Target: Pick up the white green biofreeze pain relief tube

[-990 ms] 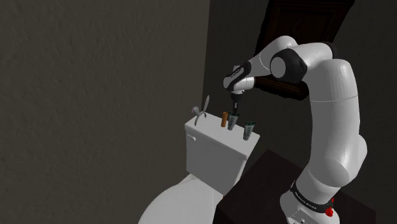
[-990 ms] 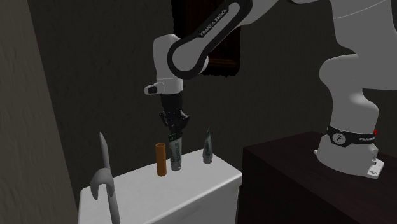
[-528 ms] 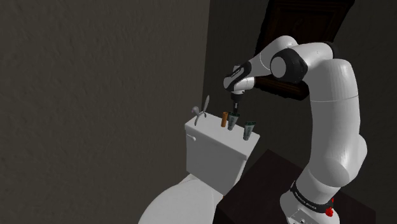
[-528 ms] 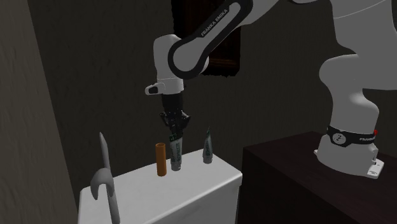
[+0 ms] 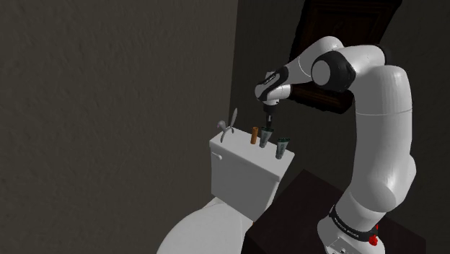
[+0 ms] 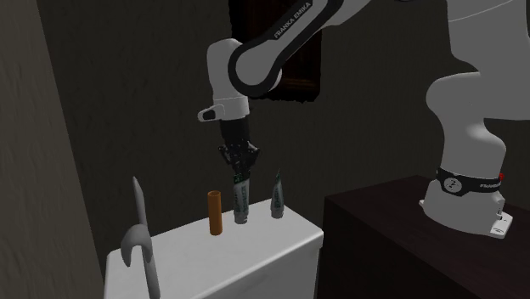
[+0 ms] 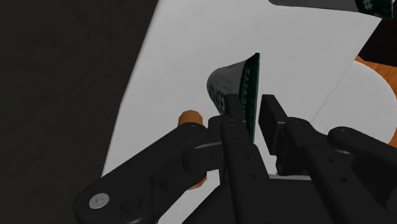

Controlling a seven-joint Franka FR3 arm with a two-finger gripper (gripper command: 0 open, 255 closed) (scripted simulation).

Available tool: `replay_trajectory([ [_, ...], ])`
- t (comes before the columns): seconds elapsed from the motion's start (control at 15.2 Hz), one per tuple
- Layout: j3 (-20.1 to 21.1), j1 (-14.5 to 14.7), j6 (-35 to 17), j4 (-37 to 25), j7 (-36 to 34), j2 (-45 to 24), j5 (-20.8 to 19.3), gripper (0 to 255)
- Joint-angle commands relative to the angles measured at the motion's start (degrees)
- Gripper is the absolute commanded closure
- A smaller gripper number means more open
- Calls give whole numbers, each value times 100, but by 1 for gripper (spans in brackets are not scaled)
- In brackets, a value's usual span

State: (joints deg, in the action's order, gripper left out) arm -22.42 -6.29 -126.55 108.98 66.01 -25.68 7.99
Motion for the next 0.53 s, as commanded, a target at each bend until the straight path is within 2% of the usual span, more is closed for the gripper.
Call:
replay_trajectory([
  [0.0,-195,-125,149,-163,-68,150,-71,255],
  [0.46,-168,-157,465,-275,-146,385,-218,255],
])
